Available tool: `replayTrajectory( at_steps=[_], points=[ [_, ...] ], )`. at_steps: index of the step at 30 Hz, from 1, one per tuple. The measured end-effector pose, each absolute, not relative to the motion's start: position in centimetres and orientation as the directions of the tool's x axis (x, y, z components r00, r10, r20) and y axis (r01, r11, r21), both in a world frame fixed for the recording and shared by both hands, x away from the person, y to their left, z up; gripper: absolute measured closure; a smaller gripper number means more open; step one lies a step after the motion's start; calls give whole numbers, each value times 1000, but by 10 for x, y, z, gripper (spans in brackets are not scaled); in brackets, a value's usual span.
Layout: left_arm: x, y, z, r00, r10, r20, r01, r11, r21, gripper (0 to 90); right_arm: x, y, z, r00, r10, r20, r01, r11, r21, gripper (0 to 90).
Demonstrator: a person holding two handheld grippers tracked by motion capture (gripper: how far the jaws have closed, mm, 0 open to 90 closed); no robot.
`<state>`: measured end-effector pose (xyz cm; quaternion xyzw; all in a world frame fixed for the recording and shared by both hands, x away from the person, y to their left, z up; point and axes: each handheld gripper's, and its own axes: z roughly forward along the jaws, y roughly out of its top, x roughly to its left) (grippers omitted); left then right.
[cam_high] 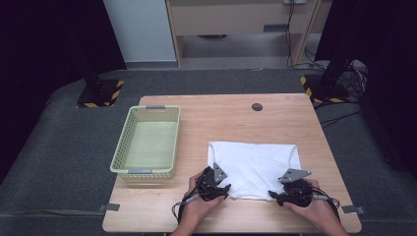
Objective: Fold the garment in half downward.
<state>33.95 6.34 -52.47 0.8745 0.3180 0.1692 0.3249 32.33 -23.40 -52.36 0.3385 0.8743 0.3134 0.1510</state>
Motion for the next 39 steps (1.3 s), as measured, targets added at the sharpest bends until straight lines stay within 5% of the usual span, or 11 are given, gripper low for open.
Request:
replayTrajectory(
  at_steps=[10, 18, 23, 39],
  points=[
    [336, 49, -525, 774, 626, 99, 419, -623, 661, 337, 332, -257, -529, -723, 690, 36, 531, 521, 668, 319],
    [353, 43, -505, 819, 570, 58, 425, -672, 606, 100, 344, -248, -512, -713, 701, 21, 527, 516, 675, 35],
    [370, 37, -498, 839, 543, 31, 416, -678, 606, 38, 349, -234, -503, -726, 687, 23, 525, 532, 664, 55],
    [409, 42, -478, 816, 578, -8, 456, -635, 624, 54, 348, -198, -493, -805, 590, 68, 491, 596, 636, 88]
  ],
)
